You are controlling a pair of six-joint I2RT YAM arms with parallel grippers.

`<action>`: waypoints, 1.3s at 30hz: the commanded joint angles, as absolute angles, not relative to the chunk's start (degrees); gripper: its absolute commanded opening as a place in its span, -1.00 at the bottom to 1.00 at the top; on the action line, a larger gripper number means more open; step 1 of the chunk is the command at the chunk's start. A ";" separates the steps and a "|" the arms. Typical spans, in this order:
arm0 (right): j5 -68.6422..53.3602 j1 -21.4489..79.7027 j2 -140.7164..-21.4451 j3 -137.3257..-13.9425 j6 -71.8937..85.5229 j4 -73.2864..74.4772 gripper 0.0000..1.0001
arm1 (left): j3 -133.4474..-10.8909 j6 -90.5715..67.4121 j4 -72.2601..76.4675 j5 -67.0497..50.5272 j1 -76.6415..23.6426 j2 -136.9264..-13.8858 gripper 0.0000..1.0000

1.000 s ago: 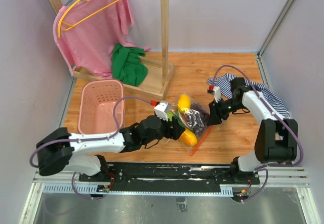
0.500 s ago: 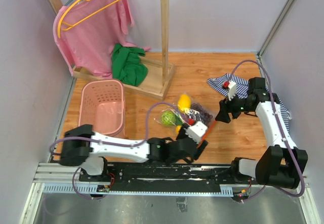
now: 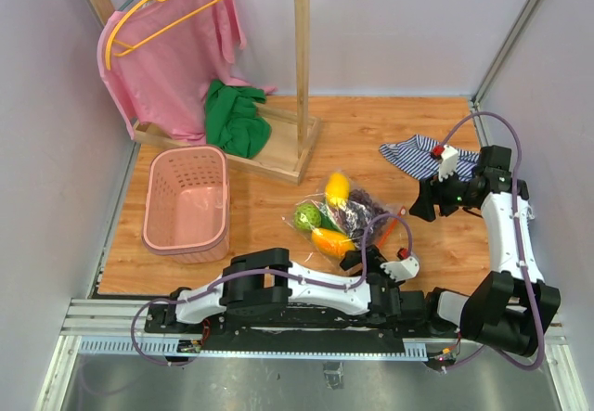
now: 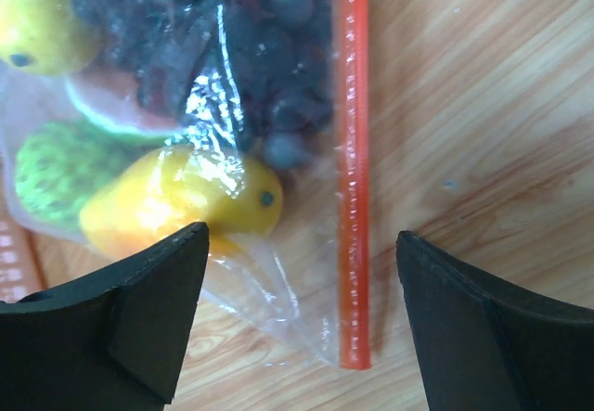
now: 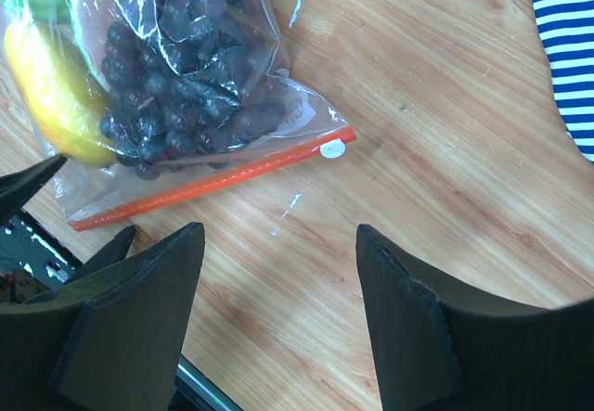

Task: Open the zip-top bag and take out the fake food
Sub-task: Pick up the zipper food storage bag at the center of the board.

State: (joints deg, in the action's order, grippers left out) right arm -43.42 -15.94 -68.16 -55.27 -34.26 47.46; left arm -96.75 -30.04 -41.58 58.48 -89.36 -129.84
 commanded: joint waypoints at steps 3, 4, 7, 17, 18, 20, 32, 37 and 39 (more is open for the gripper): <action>-43.42 -16.79 -68.25 -54.50 -33.40 47.11 0.36 | -95.87 -31.30 -47.23 61.13 -89.70 -131.14 0.72; -43.42 -16.81 -68.21 -54.49 -33.43 47.11 0.36 | -95.48 -31.39 -46.78 61.05 -89.66 -131.10 0.71; -43.86 -16.79 -68.12 -54.51 -33.41 47.18 0.36 | -94.61 -31.92 -46.53 62.07 -89.68 -131.59 0.66; -50.55 -16.88 -69.22 -55.08 -35.19 49.39 0.42 | -90.22 -28.06 -36.61 57.90 -87.64 -126.70 -0.51; -51.02 -16.88 -69.19 -55.15 -35.28 49.44 0.42 | -89.38 -27.85 -35.67 57.03 -87.10 -125.46 -0.64; -51.95 -16.96 -69.27 -55.29 -35.78 49.97 0.44 | -86.56 -26.60 -31.73 54.88 -85.81 -122.44 -0.89; -56.04 -17.87 -64.19 -55.54 -38.51 51.24 0.70 | -68.39 -17.35 -12.98 37.38 -79.33 -95.98 -1.00; -66.38 -19.08 -63.41 -57.52 -42.53 55.39 0.82 | -62.67 -16.45 -9.17 32.04 -75.70 -86.58 -0.99; -71.75 -19.07 -63.60 -59.37 -48.42 60.23 0.90 | -61.08 -16.39 -8.06 29.49 -74.15 -83.39 -1.00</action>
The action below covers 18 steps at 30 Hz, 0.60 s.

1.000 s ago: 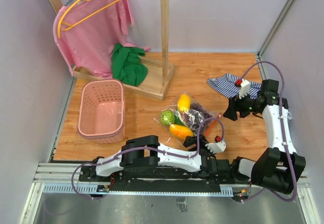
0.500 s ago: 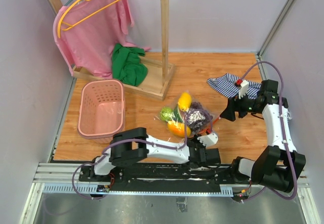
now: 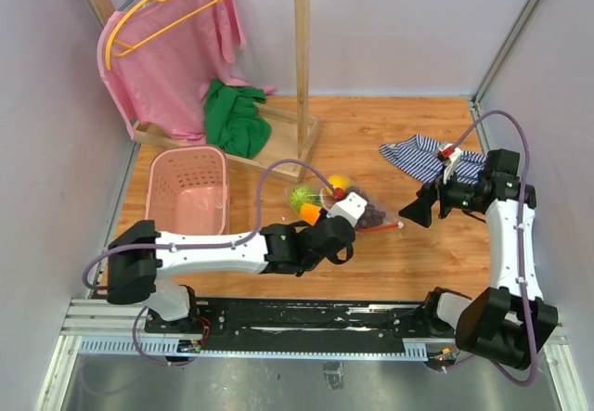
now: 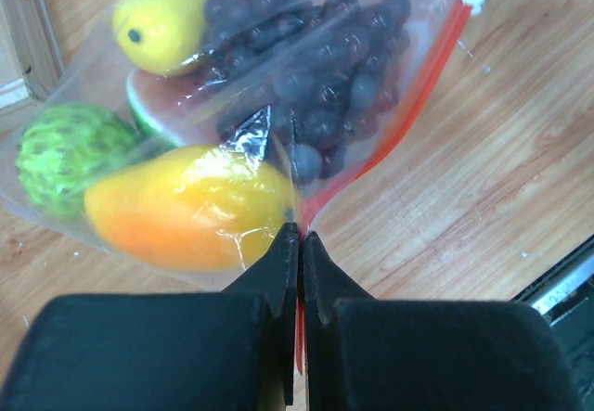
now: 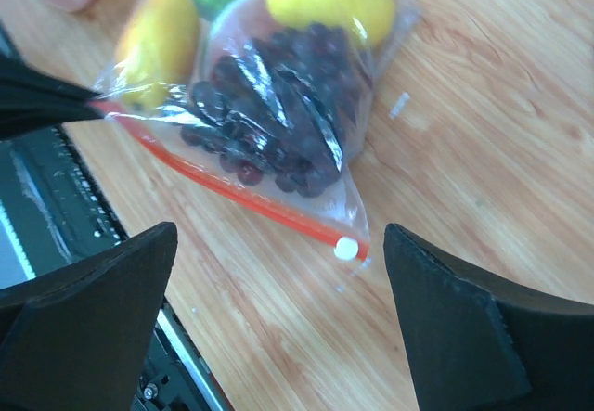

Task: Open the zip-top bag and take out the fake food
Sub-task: Pick up the zipper food storage bag at the center of the board.

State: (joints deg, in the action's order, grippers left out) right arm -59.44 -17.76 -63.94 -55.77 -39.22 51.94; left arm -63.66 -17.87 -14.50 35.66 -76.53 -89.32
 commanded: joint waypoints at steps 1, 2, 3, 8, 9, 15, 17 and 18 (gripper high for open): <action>-74.26 -19.08 -63.54 -59.92 -51.67 62.56 1.00 | -60.28 -16.39 -7.26 27.88 -73.31 -81.97 -1.00; -76.74 -18.95 -63.46 -60.13 -55.64 64.37 0.97 | -59.53 -16.62 -6.33 26.40 -72.54 -80.45 -1.00; -78.18 -18.78 -63.14 -60.23 -59.38 66.19 0.97 | -58.71 -16.81 -5.42 25.01 -71.77 -79.09 -1.00; -87.62 -18.53 -56.79 -55.12 -97.06 79.38 0.97 | -55.53 -17.51 -1.61 19.20 -67.95 -75.55 -0.99; -87.08 -17.84 -55.16 -53.23 -99.39 77.26 0.97 | -55.41 -17.61 -1.46 18.58 -67.52 -75.45 -0.99; -69.76 -3.08 -46.65 -41.29 -76.07 45.89 0.69 | -55.43 -18.40 0.19 16.01 -66.63 -76.29 -0.99; -60.16 3.64 -44.33 -37.19 -67.19 35.02 0.57 | -55.31 -18.71 0.77 15.74 -66.62 -76.45 -0.99; -57.56 5.46 -44.41 -36.12 -66.15 32.66 0.49 | -55.12 -18.73 1.03 15.67 -66.67 -76.46 -0.99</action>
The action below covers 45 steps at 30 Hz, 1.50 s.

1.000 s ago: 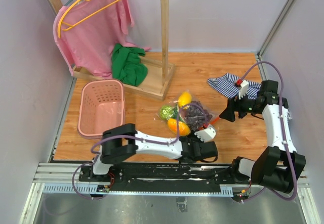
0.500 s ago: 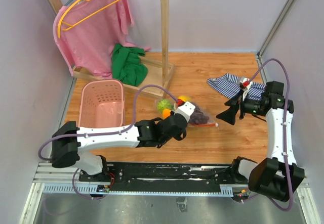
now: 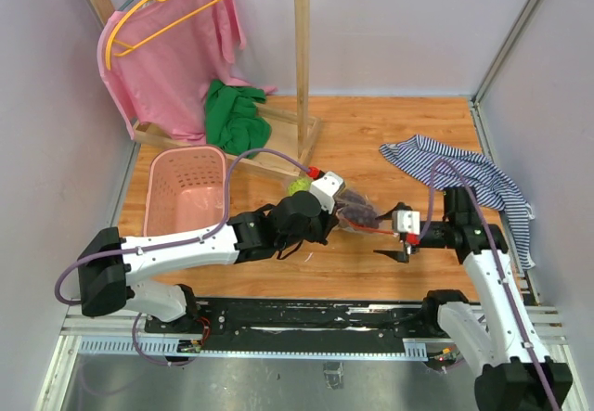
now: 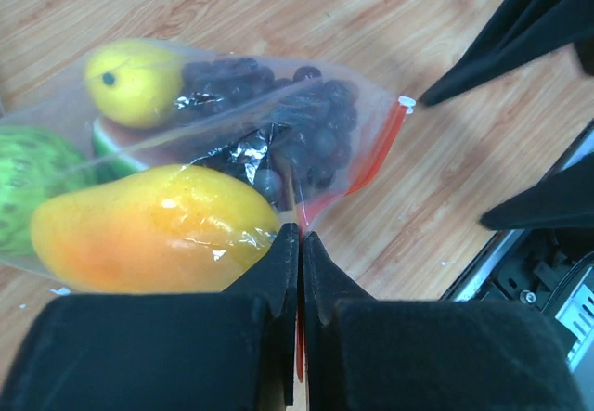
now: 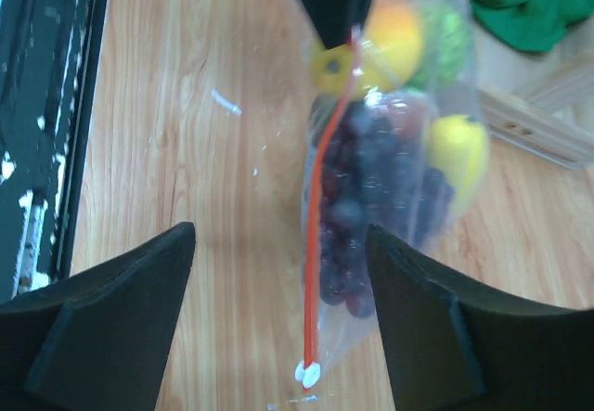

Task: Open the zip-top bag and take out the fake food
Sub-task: Pick up the zipper food storage bag at the center of the board, then unzip the zipper food storage bag at the center of the board.

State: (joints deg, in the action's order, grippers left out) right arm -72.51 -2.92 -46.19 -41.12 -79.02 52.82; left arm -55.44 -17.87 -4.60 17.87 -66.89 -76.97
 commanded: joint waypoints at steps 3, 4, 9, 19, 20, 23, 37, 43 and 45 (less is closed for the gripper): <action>-55.33 7.84 -48.42 -37.38 -64.10 32.93 0.18 | -54.85 -19.03 1.89 15.32 -66.54 -76.42 -0.99; -54.27 9.18 -49.59 -37.73 -64.01 33.26 0.12 | -54.70 -19.18 2.29 15.19 -66.53 -76.38 -1.00; -44.94 15.01 -52.18 -36.13 -59.45 26.28 0.07 | -53.93 -20.33 3.58 14.51 -66.53 -75.43 -1.00; -45.53 16.58 -53.08 -37.23 -56.22 26.23 -0.72 | -52.54 -21.25 6.16 13.60 -66.53 -74.77 -1.00; -46.31 16.61 -52.76 -37.27 -56.13 26.35 -0.81 | -52.68 -21.33 6.09 13.58 -66.58 -74.87 -0.99; -48.27 16.66 -52.34 -37.71 -55.17 26.56 -0.98 | -52.80 -21.49 5.96 13.78 -66.53 -74.58 -0.99; -45.01 13.63 -51.24 -45.27 -41.22 28.30 -0.99 | -46.28 -26.19 5.07 15.61 -66.54 -62.02 0.35; -47.65 10.26 -47.62 -45.99 -39.32 28.39 -0.99 | -40.13 -23.94 13.80 9.89 -66.57 -54.70 0.68; -48.54 9.30 -46.53 -46.24 -38.90 28.45 -0.99 | -40.39 -23.30 14.51 9.17 -66.54 -54.38 0.75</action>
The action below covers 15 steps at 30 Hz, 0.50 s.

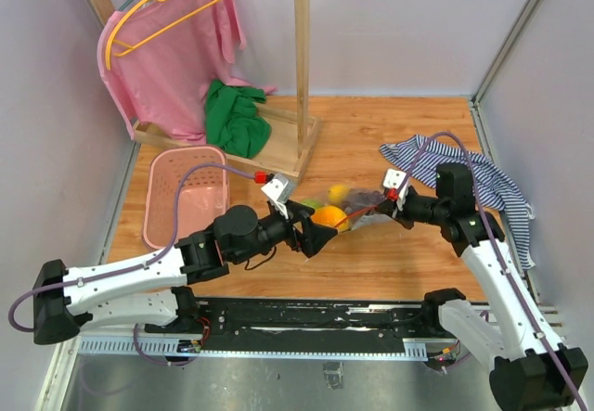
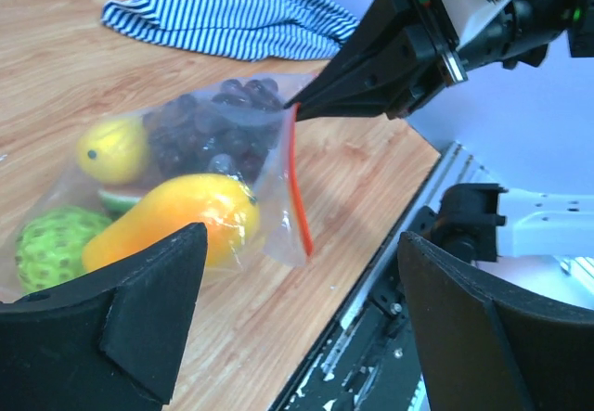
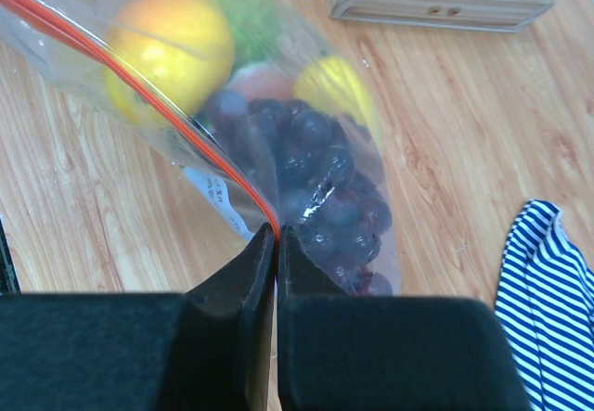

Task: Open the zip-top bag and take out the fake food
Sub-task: Unzip the zipper food storage bag at the center of the board.

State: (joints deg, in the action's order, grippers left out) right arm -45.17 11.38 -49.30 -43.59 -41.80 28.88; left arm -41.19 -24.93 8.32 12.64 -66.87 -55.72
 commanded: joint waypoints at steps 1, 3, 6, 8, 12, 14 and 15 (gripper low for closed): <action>-48.78 9.04 -46.30 -46.44 -38.81 28.74 -0.99 | -41.37 -22.76 13.90 9.14 -66.58 -54.70 0.76; -49.06 8.93 -46.24 -46.90 -39.09 29.35 -0.99 | -44.85 -21.12 11.97 9.15 -66.53 -56.40 0.77; -48.76 8.86 -45.94 -47.41 -39.49 30.04 -0.99 | -48.89 -17.76 9.90 8.50 -66.58 -59.42 0.78; -48.49 8.87 -45.73 -47.99 -40.15 30.89 -0.99 | -51.96 -14.96 7.55 7.71 -66.55 -61.89 0.78; -49.21 8.86 -46.17 -49.45 -41.65 32.93 -0.99 | -57.93 -8.63 1.67 5.08 -66.54 -68.07 0.61; -49.64 8.92 -46.84 -49.86 -41.70 33.40 -0.99 | -61.30 -6.86 -2.29 4.92 -66.54 -71.35 0.45; -49.54 8.93 -46.99 -49.88 -41.74 33.52 -0.99 | -62.70 -5.87 -3.91 4.74 -66.53 -72.72 0.33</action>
State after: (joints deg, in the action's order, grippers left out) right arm -46.92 9.65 -46.89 -46.94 -40.91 32.71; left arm -57.78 -12.86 4.05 7.01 -66.87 -68.03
